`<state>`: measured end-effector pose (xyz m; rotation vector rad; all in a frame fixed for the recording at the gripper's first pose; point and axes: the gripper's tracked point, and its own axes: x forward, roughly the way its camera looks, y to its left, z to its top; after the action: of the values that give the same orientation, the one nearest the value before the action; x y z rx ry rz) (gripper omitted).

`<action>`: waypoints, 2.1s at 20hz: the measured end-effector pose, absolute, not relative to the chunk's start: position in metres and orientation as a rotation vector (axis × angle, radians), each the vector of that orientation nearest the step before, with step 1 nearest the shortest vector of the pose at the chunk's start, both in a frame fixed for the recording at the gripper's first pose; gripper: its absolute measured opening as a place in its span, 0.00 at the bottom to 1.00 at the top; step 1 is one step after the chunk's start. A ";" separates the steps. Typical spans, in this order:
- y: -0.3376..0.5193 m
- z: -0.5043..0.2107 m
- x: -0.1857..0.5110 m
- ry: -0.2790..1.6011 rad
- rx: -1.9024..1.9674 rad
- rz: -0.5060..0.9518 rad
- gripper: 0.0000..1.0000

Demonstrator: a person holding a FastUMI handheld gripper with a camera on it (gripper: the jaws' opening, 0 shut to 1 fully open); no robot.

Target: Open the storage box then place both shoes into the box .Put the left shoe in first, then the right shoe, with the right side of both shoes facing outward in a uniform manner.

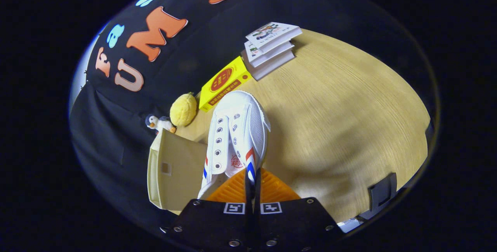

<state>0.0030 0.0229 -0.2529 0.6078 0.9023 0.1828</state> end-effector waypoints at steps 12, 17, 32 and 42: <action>0.181 -0.132 -0.001 0.798 0.540 0.366 0.00; 0.246 -0.151 -0.005 0.830 0.436 0.383 0.00; 0.292 -0.245 -0.007 0.941 0.125 0.240 0.08; 0.255 -0.111 0.008 0.649 0.121 0.275 0.99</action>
<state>0.0077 0.2545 -0.1114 0.1205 0.6492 0.2746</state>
